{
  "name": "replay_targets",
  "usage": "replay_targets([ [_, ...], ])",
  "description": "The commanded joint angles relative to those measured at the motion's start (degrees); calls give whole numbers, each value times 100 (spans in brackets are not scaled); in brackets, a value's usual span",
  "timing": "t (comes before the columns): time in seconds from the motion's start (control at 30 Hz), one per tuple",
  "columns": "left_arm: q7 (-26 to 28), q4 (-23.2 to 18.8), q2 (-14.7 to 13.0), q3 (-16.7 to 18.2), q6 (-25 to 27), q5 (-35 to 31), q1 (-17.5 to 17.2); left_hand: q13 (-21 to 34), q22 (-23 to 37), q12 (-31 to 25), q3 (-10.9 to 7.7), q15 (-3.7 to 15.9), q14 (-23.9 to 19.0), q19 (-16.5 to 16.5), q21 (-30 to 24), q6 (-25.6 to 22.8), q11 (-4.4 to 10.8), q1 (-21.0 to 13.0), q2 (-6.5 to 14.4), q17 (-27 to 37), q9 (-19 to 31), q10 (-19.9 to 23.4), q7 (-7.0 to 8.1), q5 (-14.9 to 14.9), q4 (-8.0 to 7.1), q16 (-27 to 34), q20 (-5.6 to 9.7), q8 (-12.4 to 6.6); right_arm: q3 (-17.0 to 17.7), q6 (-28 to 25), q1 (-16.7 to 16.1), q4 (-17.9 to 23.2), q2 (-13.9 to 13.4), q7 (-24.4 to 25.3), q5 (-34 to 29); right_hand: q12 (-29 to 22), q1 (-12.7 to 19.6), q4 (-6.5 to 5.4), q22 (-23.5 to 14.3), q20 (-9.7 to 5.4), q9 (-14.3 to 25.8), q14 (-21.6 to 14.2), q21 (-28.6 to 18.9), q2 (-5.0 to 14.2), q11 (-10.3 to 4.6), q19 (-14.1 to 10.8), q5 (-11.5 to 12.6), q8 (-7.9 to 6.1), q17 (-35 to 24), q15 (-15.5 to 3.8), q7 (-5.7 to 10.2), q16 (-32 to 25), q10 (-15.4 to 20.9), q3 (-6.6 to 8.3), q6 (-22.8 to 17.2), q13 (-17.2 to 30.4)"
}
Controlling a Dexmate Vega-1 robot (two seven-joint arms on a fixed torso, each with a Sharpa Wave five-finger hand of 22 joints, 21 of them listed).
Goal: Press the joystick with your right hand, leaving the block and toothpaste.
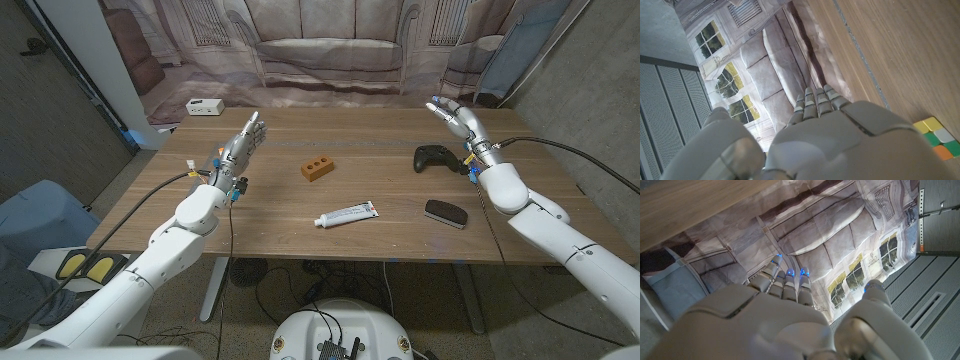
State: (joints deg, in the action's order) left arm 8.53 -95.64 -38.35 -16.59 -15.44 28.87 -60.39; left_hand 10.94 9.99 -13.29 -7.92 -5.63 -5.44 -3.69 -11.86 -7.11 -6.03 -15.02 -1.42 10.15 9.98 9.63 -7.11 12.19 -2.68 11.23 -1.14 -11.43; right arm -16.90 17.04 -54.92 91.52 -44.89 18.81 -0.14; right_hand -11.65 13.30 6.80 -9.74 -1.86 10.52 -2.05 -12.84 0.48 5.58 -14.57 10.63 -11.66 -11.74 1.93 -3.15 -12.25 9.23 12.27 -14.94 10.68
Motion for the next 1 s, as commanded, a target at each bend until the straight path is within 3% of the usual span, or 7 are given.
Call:
replay_targets([
  [0.03,33,-34,35,12,-62,-33,-42,18,21,10,-20,4,-38,-3,24,-69,8,-8,34,18,23,52,-1,-33,36,-18,-24,14,-7,-395,-84,276,-185,298,-557,17,44,55,-9,-5,18,-41,21,-3,-39,-55,12,4,8,-28,35,15,27,5,-37,16],
  [0.4,67,-109,17,35,-41,-47,-108,18,22,20,-14,10,-36,17,36,-73,24,-6,39,18,23,53,15,-40,43,-24,-51,23,-104,-766,-49,462,-314,417,-1004,21,56,62,-9,-5,18,-57,41,4,-61,-61,9,29,8,-32,84,14,23,4,1,17],
  [0.57,67,-114,18,30,-21,-48,-108,18,22,24,-12,8,-36,18,38,-78,21,-6,41,19,23,52,20,-42,45,-25,-55,25,-159,-975,-25,540,-364,444,-1186,41,61,69,-10,-16,19,-58,81,12,-99,-76,5,180,3,-48,308,23,-13,-8,477,18],
  [1.0,56,-81,35,27,-47,-52,-97,18,23,30,-9,11,-34,18,41,-81,19,-6,51,19,23,63,26,-48,52,-31,-61,33,-377,-1663,179,714,-497,322,-1615,85,52,64,-11,-34,16,20,132,28,-150,-13,1,163,-4,-62,282,53,-151,-19,659,18],
])
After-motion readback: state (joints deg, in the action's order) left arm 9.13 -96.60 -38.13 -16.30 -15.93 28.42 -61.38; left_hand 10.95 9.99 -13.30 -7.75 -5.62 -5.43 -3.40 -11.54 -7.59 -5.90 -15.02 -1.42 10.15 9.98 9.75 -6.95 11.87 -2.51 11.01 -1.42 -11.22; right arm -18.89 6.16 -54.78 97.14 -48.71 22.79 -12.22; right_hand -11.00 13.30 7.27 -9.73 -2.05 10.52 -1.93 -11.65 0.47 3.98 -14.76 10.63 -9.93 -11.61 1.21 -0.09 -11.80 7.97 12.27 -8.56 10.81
